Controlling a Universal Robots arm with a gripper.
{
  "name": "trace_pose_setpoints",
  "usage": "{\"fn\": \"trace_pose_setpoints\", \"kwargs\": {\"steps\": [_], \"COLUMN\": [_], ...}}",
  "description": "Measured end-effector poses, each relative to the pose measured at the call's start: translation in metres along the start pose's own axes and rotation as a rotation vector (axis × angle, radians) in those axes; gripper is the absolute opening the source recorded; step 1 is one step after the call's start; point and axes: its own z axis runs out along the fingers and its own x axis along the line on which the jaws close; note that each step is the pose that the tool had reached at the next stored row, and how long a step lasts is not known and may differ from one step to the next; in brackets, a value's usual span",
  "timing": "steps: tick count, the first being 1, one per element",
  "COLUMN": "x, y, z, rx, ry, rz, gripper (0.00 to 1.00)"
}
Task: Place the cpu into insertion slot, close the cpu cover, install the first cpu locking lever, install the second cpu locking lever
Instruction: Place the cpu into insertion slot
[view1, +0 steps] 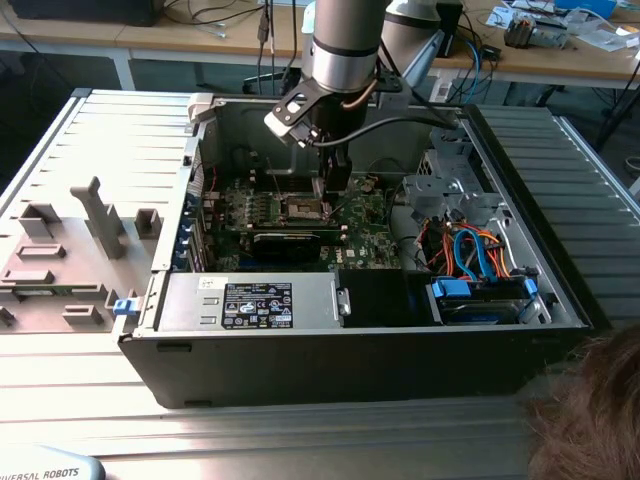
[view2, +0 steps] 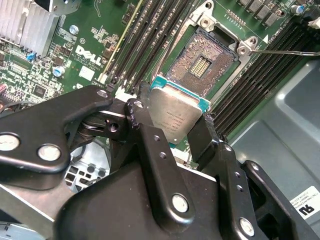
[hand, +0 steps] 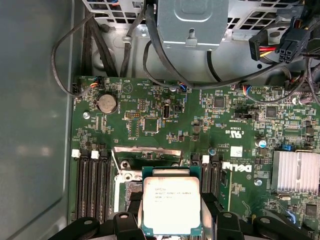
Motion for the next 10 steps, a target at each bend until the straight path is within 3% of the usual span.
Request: {"fn": "trace_pose_setpoints", "kwargs": {"steps": [10], "x": [0.0000], "y": [0.0000], "z": [0.0028], "rx": [0.0000], "ry": [0.0000], "rz": [0.000], "gripper": [0.54]}}
